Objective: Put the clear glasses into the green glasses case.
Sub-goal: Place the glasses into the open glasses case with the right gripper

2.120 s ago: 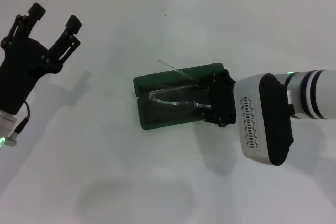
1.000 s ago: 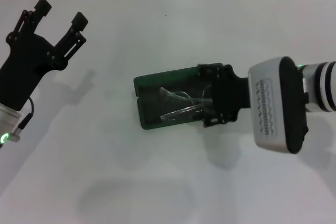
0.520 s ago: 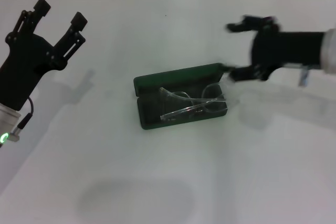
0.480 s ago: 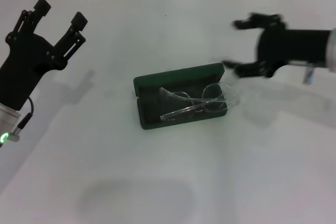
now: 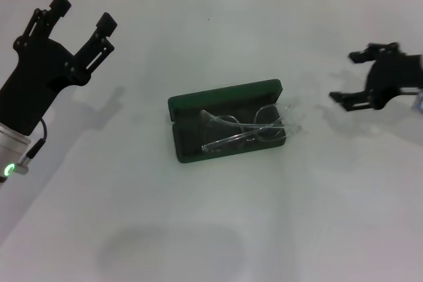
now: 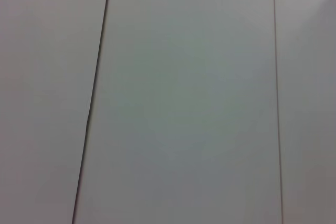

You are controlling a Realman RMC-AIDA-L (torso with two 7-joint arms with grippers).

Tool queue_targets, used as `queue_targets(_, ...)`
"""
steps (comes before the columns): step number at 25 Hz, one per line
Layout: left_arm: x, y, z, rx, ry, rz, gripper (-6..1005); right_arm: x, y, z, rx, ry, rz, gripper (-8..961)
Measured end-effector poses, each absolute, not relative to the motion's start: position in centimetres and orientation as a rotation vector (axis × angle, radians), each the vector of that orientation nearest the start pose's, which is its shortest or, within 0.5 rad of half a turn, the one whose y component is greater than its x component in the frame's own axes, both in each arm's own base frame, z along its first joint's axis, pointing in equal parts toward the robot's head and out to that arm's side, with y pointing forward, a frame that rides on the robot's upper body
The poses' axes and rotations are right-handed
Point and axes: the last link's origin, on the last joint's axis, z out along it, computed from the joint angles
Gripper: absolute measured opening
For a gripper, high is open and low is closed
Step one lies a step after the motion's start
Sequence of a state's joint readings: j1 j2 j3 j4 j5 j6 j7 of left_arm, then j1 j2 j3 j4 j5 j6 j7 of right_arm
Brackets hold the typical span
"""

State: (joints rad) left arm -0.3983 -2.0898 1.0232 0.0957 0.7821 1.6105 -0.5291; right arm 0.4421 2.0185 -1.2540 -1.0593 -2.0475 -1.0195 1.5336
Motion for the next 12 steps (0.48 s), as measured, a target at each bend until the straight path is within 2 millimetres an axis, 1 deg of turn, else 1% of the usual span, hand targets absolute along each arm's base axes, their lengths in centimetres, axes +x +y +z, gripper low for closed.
queue_targets(7, -28.7, 29.2, -0.4, -1.843, -0.371, -1.172, 861, 21.8, 38.5, -1.7, -2.68, 0.023, -0.059, 843)
queue_targets(12, -28.7, 29.3, -0.5, -1.846, -0.378, -1.171, 861, 21.0, 38.2, -3.0, -2.724, -0.057, -0.114, 843)
